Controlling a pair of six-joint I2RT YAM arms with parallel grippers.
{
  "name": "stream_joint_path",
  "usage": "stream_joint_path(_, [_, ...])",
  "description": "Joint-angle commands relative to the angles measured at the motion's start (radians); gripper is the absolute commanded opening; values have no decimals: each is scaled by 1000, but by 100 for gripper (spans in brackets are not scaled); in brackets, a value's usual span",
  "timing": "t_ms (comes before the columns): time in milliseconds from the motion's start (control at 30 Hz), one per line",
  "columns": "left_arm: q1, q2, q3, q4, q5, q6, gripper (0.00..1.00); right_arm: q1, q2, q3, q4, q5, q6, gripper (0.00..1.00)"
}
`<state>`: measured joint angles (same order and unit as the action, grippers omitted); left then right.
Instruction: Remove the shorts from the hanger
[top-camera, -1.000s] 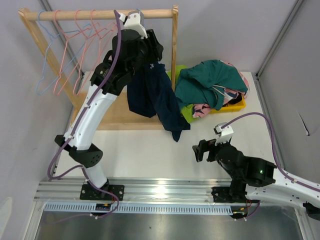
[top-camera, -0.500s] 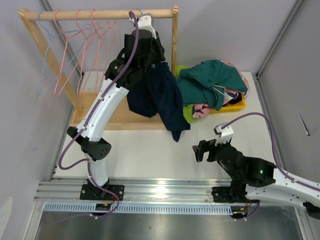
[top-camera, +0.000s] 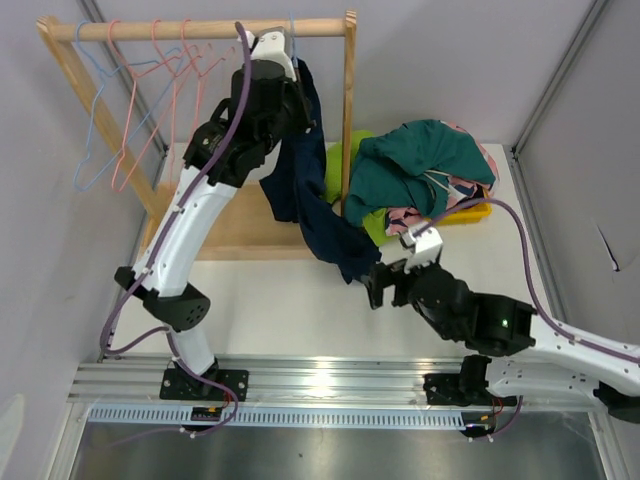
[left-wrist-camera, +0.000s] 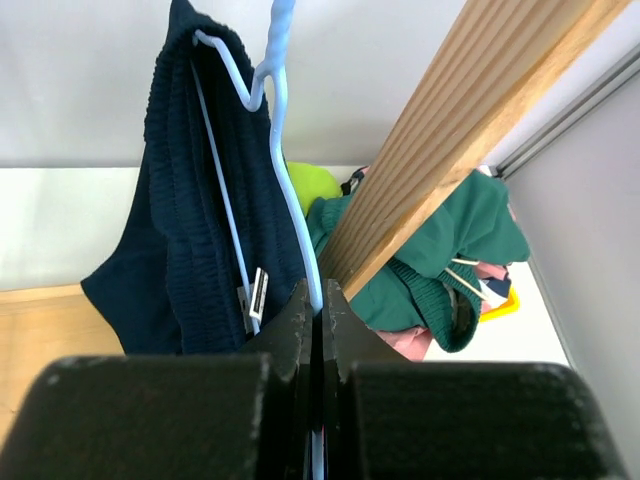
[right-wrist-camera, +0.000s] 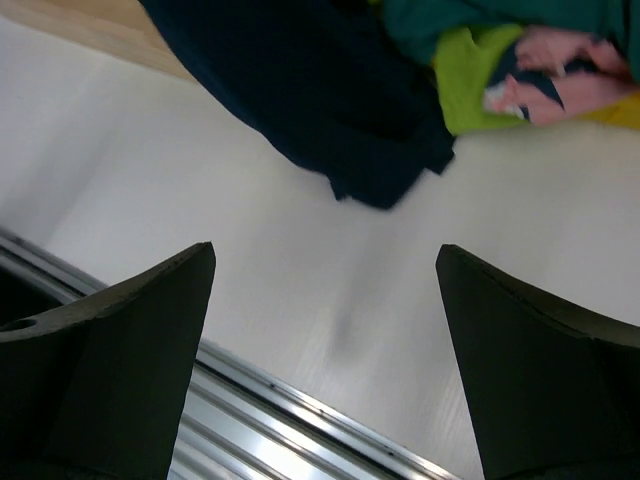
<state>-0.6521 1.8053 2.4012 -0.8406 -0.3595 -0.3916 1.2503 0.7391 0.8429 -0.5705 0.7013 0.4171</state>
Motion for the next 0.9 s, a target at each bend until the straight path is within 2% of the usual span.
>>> stream_joint_path(0, [2, -119, 19, 64, 5, 16, 0, 47, 144, 226, 173, -5, -151, 99])
stream_joint_path(33, [0, -135, 19, 64, 10, 16, 0, 87, 234, 330, 185, 25, -179, 99])
stream_joint_path(100, [0, -146, 12, 61, 10, 16, 0, 119, 316, 460, 236, 43, -256, 99])
stream_joint_path(233, [0, -158, 9, 46, 22, 7, 0, 132, 530, 635, 290, 29, -313, 99])
stream_joint_path(367, [2, -179, 0, 44, 40, -6, 0, 120, 665, 726, 357, 12, -345, 100])
stream_joint_path(533, [2, -216, -4, 37, 59, -21, 0, 48, 778, 762, 399, -23, -304, 99])
stream_joint_path(567, [2, -221, -5, 35, 62, -23, 0, 38, 802, 754, 409, -39, -290, 96])
stream_joint_path(600, [2, -236, -5, 35, 60, -21, 0, 34, 810, 748, 412, -48, -287, 87])
stream_joint_path(667, [2, -245, -5, 35, 56, -15, 0, 40, 821, 730, 417, -49, -273, 50])
stream_joint_path(700, [3, -248, -1, 29, 53, -9, 0, 46, 822, 701, 416, -37, -258, 42])
stream_joint_path(733, [2, -256, -2, 26, 50, -6, 0, 66, 818, 682, 416, -26, -248, 11])
stream_joint_path(767, [3, -262, -2, 23, 45, -6, 0, 80, 810, 661, 416, -7, -239, 0])
stream_joint_path(867, [6, -284, -17, 21, 33, 8, 0, 159, 751, 552, 414, 55, -190, 0])
